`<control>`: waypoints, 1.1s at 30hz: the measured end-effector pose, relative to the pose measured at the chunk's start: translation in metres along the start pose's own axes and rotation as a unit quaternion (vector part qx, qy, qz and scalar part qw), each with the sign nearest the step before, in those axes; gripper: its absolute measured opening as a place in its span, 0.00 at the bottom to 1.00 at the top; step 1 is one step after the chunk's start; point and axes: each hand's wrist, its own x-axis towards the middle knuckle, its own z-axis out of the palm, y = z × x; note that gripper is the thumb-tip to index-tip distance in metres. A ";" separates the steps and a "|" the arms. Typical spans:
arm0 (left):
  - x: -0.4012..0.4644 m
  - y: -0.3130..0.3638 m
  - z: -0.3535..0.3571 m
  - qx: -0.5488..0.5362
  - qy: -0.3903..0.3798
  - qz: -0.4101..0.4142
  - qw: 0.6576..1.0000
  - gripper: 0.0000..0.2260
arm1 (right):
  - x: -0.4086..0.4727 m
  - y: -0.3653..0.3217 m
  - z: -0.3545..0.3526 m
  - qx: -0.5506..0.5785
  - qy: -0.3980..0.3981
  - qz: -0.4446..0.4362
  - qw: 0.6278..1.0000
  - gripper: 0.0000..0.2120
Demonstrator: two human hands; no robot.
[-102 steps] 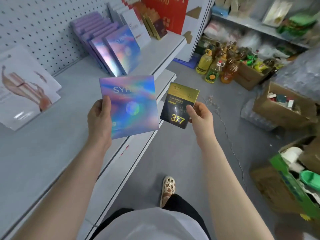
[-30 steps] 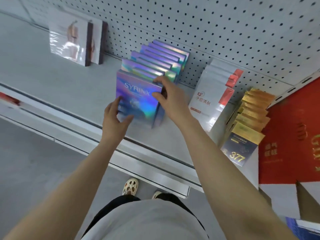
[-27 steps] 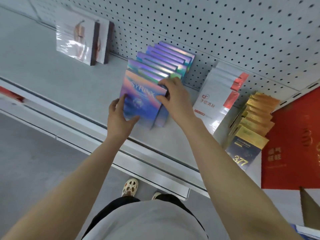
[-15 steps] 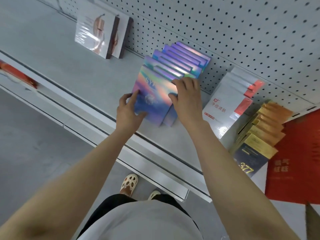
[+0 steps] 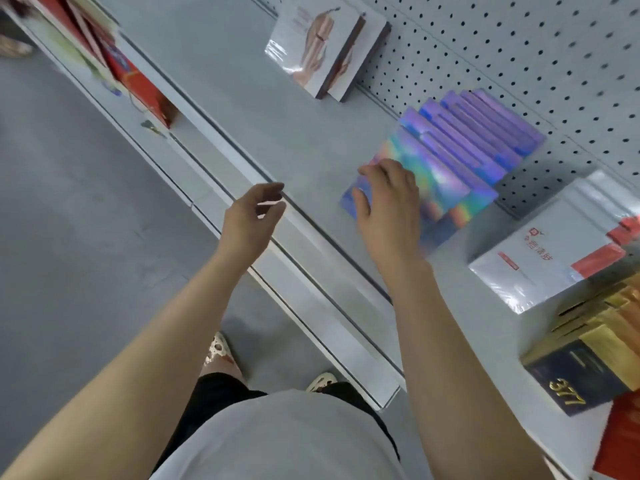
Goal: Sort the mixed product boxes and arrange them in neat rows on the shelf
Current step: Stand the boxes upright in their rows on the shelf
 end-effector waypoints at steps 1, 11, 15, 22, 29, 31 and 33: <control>0.002 -0.008 -0.019 -0.015 0.011 -0.008 1.000 0.12 | 0.000 -0.015 0.013 0.013 -0.014 -0.005 1.000 0.13; 0.031 -0.094 -0.241 -0.032 0.155 -0.088 0.983 0.09 | 0.035 -0.222 0.150 0.173 -0.205 -0.036 0.963 0.15; 0.047 -0.119 -0.306 -0.036 0.201 -0.132 0.970 0.09 | 0.067 -0.296 0.190 0.193 -0.257 -0.066 0.945 0.16; 0.110 -0.155 -0.383 -0.065 0.263 -0.182 0.945 0.10 | 0.141 -0.381 0.263 0.197 -0.302 -0.126 0.924 0.16; 0.232 -0.177 -0.464 -0.044 0.278 -0.200 0.939 0.09 | 0.255 -0.453 0.352 0.215 -0.329 -0.148 0.908 0.16; 0.273 -0.178 -0.490 -0.040 0.282 -0.205 0.936 0.09 | 0.298 -0.475 0.379 0.212 -0.331 -0.157 0.906 0.16; 0.316 -0.178 -0.519 -0.032 0.281 -0.207 0.937 0.09 | 0.341 -0.497 0.404 0.209 -0.330 -0.165 0.905 0.16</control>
